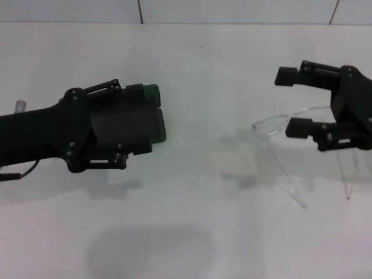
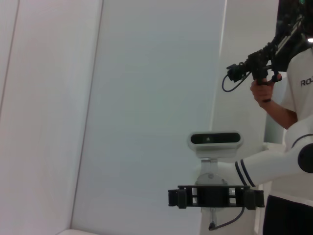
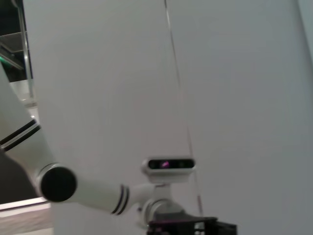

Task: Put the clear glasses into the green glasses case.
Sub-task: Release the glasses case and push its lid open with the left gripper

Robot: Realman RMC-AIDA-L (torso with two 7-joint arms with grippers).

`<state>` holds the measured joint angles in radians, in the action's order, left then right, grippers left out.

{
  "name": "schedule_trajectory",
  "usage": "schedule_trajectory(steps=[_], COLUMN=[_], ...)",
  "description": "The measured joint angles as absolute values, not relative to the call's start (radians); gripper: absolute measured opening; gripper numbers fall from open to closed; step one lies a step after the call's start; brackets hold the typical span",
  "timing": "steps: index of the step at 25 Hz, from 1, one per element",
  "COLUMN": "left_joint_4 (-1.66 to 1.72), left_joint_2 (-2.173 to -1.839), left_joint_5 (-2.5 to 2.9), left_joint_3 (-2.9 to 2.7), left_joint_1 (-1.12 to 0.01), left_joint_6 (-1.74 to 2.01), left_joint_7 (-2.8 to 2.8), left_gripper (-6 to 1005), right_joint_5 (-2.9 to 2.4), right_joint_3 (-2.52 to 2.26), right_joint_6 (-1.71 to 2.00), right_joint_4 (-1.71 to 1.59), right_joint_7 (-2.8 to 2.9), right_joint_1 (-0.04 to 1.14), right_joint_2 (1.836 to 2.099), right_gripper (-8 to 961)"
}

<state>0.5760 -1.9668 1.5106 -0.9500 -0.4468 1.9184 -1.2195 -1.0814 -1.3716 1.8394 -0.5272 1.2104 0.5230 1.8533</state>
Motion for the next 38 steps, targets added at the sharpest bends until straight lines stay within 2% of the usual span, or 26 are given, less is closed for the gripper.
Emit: schedule_trajectory(steps=[5,10,12,17,19,24,31,36,38], left_joint_4=[0.614,0.936,1.082,1.317,1.371,1.377,1.340,1.293,1.278], left_joint_2=[-1.982,-1.992,-2.005,-2.063,-2.083,-2.085,-2.087,-2.086,-2.086], left_joint_5=[1.495,1.602,1.719,2.082,2.239,2.490,2.611,2.634,2.646], left_joint_3=[-0.862,-0.826,-0.827,-0.830,-0.853,-1.027,-1.228,-1.245,-1.246], left_joint_1=[-0.442,-0.434,-0.442,-0.523,-0.569,-0.650,-0.669,-0.694,-0.705], left_joint_6=[1.894,1.760,1.678,1.591,1.587,1.568,1.487,1.460,1.452], left_joint_7=[-1.254,-1.500,-1.598,-1.751,-1.815,-1.968,-2.056,-2.060,-2.062], left_gripper=[868,862,860,854,679,679,680,532,521], right_joint_5=[-1.105,-1.162,-1.163,-1.170,-1.170,-1.172,-1.173,-1.174,-1.174], right_joint_3=[-1.280,-1.090,-1.019,-0.952,-0.952,-0.954,-0.953,-0.958,-0.958], right_joint_6=[1.787,1.745,1.739,1.715,1.707,1.691,1.680,1.678,1.678], right_joint_4=[-0.518,-0.507,-0.507,-0.505,-0.502,-0.479,-0.463,-0.461,-0.461], right_joint_7=[1.194,1.192,1.188,1.186,1.185,1.185,1.157,1.151,1.149], right_joint_1=[0.511,0.461,0.430,0.381,0.376,0.375,0.371,0.374,0.374], right_joint_2=[1.855,1.853,1.862,1.881,1.887,1.896,1.897,1.898,1.898], right_gripper=[870,870,870,870,870,869,869,869,869])
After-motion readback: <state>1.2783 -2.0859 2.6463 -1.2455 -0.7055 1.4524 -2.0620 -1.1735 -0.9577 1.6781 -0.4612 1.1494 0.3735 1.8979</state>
